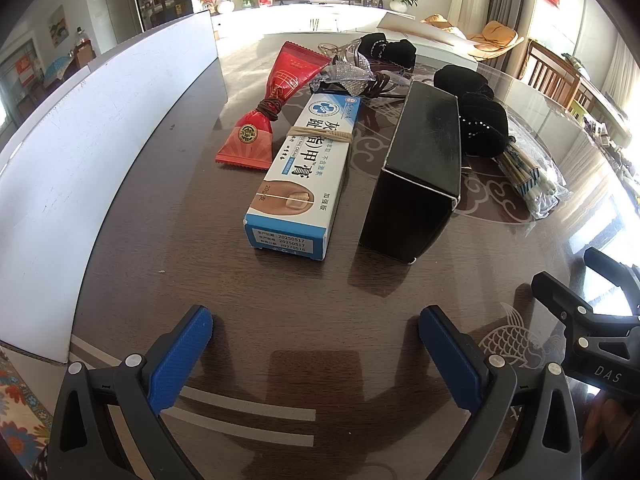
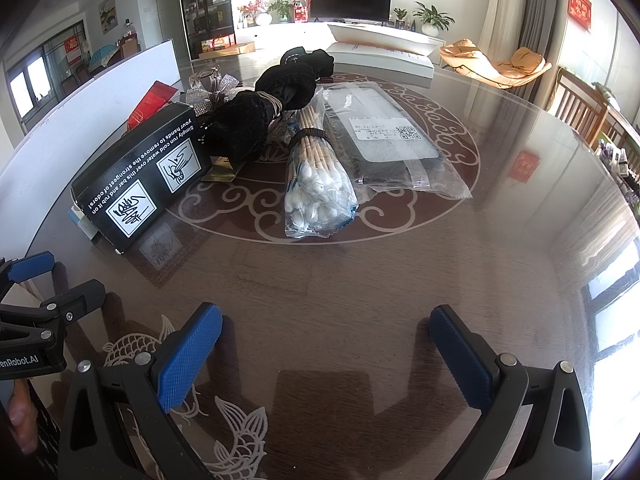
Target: Organize objects
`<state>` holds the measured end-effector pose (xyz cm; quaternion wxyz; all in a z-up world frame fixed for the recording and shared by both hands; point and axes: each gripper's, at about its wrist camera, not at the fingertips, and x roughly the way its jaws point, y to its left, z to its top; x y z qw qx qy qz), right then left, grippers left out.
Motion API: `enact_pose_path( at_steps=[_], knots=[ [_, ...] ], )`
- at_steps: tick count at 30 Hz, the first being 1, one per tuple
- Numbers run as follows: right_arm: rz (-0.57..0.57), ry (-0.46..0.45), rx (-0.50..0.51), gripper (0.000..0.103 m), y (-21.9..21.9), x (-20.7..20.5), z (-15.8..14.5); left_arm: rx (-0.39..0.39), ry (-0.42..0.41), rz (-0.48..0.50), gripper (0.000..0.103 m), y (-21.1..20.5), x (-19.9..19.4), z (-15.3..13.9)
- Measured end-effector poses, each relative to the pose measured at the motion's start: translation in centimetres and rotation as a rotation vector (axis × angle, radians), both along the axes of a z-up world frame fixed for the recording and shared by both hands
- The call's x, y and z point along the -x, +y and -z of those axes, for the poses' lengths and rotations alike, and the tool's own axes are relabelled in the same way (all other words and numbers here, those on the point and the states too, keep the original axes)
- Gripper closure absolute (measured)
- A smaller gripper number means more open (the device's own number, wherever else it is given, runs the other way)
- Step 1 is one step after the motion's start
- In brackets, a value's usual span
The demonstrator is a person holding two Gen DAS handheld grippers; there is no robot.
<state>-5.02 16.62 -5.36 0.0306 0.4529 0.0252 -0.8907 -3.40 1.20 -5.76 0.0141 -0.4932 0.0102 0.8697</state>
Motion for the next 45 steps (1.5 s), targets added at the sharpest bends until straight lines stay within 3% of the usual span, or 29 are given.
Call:
enact_pose_path(
  at_steps=[24,30,40,45],
  knots=[
    [0.000,0.000,0.000,0.000,0.0,0.0,0.0,-0.001,-0.007,0.004,0.000,-0.1,0.2,0.0],
    [0.000,0.000,0.000,0.000,0.0,0.0,0.0,-0.007,-0.014,-0.148,0.000,-3.0,0.2,-0.1],
    [0.000,0.000,0.000,0.000,0.0,0.0,0.0,-0.009,-0.017,-0.154,0.000,-3.4,0.3,-0.1],
    [-0.002,-0.004,0.007,0.000,0.0,0.1,0.0,-0.053,-0.004,-0.215,0.000,-5.0,0.1,-0.4]
  ],
)
